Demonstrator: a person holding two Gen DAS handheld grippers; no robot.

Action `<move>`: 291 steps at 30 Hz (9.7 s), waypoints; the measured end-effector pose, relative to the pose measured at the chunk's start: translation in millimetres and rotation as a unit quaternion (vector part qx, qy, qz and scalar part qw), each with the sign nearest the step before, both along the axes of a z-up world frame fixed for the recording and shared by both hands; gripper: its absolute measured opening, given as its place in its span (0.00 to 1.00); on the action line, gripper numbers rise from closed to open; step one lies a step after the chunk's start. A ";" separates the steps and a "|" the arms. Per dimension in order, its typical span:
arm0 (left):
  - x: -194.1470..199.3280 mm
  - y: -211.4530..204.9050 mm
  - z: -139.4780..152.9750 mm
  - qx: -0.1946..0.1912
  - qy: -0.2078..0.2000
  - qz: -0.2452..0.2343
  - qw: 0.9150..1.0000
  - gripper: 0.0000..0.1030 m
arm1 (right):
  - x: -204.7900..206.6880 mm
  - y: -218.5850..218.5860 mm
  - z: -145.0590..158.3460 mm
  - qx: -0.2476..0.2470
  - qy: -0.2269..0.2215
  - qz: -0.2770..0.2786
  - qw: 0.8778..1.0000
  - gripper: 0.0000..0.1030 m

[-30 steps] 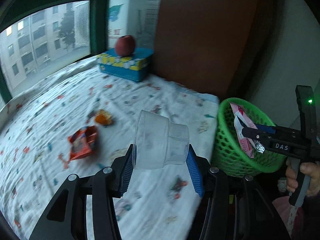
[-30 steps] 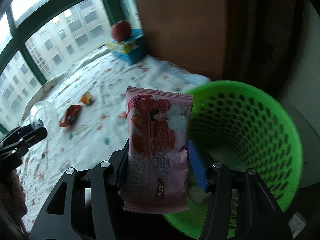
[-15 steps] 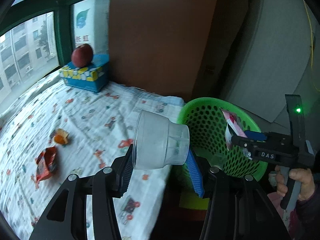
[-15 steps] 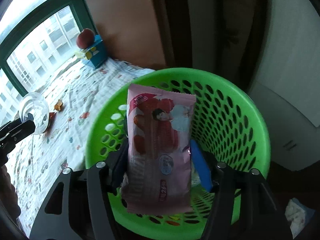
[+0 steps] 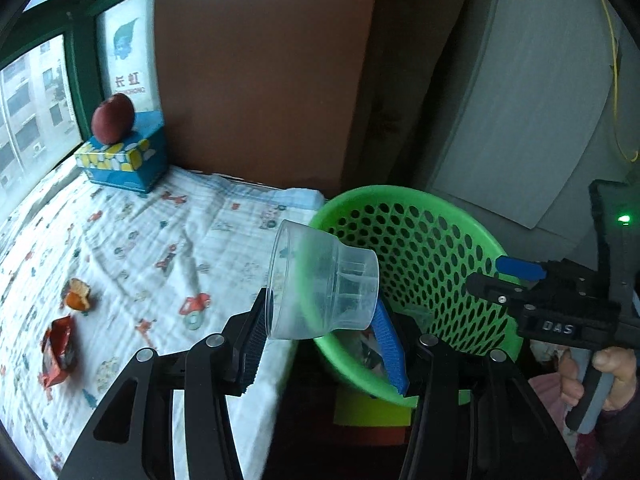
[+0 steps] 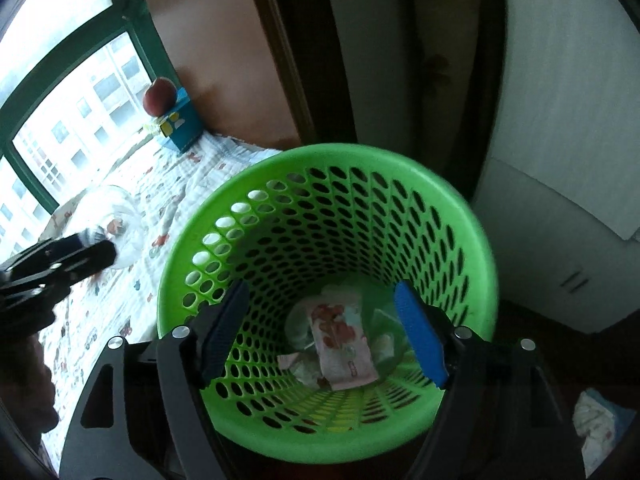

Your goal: Collect trash

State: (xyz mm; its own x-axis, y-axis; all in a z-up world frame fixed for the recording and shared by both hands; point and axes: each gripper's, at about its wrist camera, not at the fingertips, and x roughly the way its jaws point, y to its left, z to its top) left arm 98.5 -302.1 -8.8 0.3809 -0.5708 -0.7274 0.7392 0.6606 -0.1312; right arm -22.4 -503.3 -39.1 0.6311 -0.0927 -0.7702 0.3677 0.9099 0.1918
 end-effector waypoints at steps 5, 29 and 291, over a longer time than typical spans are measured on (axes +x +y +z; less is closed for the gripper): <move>-3.4 -20.0 -4.9 0.005 0.006 -0.016 1.000 0.47 | -13.4 -7.1 10.1 -0.001 -0.014 -0.010 1.000 0.74; -6.6 -1.4 -11.9 0.015 -0.001 0.010 1.000 0.65 | -23.4 4.8 21.6 0.006 -0.034 -0.004 0.999 0.76; -32.6 216.7 40.2 -0.022 -0.054 0.239 0.969 0.93 | -3.5 152.1 66.7 -0.068 -0.072 0.079 0.992 0.92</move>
State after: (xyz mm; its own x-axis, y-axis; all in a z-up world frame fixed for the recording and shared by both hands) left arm 65.9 -85.5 31.4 0.6823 -0.3393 -0.6475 0.3607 0.9267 -0.1055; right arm -25.9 -351.3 27.6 0.7489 -0.0799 -0.6579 0.1952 0.9752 0.1038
